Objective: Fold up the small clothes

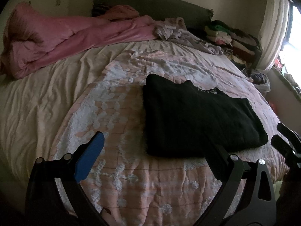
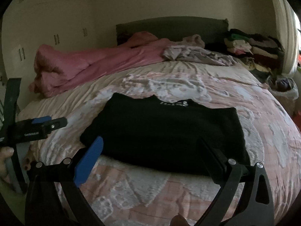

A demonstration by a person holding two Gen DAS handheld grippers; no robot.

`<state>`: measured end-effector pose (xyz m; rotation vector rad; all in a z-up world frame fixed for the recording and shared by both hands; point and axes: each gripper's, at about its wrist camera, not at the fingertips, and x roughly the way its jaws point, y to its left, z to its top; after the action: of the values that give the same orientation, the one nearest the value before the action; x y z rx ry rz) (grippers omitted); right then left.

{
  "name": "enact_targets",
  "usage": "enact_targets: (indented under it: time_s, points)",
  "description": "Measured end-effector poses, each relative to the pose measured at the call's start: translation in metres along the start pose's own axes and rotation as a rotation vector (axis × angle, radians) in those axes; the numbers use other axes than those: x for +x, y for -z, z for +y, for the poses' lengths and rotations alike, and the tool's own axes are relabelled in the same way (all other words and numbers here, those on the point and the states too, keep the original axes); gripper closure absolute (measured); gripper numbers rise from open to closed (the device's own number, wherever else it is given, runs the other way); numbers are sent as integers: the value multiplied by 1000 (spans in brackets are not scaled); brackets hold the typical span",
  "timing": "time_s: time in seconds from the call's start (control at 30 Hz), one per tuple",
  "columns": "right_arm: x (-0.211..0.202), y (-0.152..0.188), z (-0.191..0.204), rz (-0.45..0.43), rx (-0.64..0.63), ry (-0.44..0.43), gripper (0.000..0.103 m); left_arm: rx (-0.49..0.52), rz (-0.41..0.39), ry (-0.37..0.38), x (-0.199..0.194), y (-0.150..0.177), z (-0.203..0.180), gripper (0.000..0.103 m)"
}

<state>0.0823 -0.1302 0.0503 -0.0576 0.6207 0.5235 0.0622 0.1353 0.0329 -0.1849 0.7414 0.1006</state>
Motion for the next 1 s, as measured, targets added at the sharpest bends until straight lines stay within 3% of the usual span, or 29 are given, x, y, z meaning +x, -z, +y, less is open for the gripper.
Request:
enact_targets:
  time_s: [0.57, 0.8, 1.0]
  points:
    - [25, 3, 42, 45, -84, -79, 5, -21, -9, -64, 14, -8, 13, 10]
    - [64, 16, 59, 128, -163, -93, 4, -22, 10, -86, 37, -20, 18, 10]
    - [112, 36, 71, 204, -261, -36, 5, -33, 53, -82, 70, -39, 19, 10]
